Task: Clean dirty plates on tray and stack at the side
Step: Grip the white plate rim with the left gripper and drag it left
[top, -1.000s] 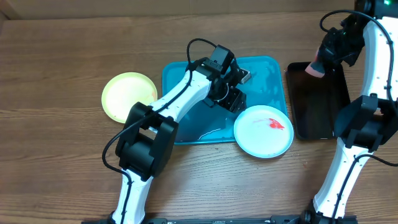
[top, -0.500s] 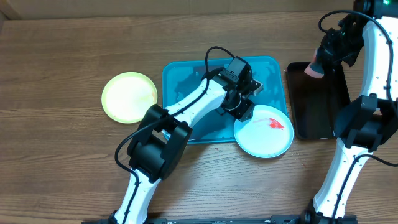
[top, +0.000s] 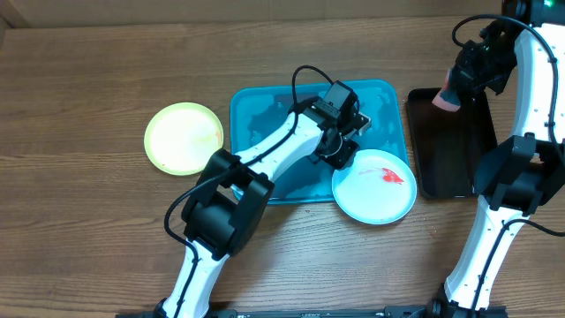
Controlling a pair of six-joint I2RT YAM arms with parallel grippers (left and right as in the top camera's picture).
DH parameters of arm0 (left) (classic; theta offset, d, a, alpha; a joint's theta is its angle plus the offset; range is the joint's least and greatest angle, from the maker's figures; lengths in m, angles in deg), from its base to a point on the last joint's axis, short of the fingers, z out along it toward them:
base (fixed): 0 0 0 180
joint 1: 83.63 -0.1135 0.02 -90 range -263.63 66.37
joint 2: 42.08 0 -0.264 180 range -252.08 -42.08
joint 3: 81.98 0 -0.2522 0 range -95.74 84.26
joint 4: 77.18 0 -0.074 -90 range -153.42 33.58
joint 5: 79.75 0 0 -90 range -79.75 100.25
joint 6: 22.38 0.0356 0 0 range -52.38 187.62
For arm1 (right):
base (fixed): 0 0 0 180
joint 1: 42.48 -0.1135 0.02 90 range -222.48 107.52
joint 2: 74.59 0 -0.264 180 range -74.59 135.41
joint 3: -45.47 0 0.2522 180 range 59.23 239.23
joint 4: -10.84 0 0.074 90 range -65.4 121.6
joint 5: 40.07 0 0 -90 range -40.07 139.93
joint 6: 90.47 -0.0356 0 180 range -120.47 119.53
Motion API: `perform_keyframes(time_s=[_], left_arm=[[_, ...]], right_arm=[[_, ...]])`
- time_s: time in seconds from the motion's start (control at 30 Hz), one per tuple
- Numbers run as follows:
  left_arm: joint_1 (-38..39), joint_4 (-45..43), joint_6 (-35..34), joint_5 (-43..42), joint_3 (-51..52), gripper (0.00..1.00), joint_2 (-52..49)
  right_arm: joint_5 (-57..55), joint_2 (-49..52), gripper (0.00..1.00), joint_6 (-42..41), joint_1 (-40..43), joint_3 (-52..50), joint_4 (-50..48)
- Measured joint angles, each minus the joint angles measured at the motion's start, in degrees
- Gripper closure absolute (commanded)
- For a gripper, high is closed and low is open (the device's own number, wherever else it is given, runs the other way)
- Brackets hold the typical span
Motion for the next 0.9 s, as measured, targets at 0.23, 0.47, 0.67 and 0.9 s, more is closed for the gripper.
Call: perform_keyframes(time_s=[0.23, 0.47, 0.67, 0.9], left_arm=[[0.24, -0.76, -0.2, 0.63, 0.0, 0.96, -0.13], [0.26, -2.08, -1.31, 0.63, -0.02, 0.96, -0.28], [-0.11, 0.96, -2.16, 0.98, -2.1, 0.96, -0.59], [-4.07, 15.52, -6.08, 9.31, -13.86, 0.96, -0.72]], right_arm=[[-0.02, 0.0, 0.96, 0.24, 0.02, 0.02, 0.02], [-0.02, 0.0, 0.96, 0.37, 0.0, 0.02, 0.28], [-0.02, 0.0, 0.96, 0.48, 0.02, 0.02, 0.37], [0.04, 0.0, 0.96, 0.44, -0.83, 0.02, 0.5]])
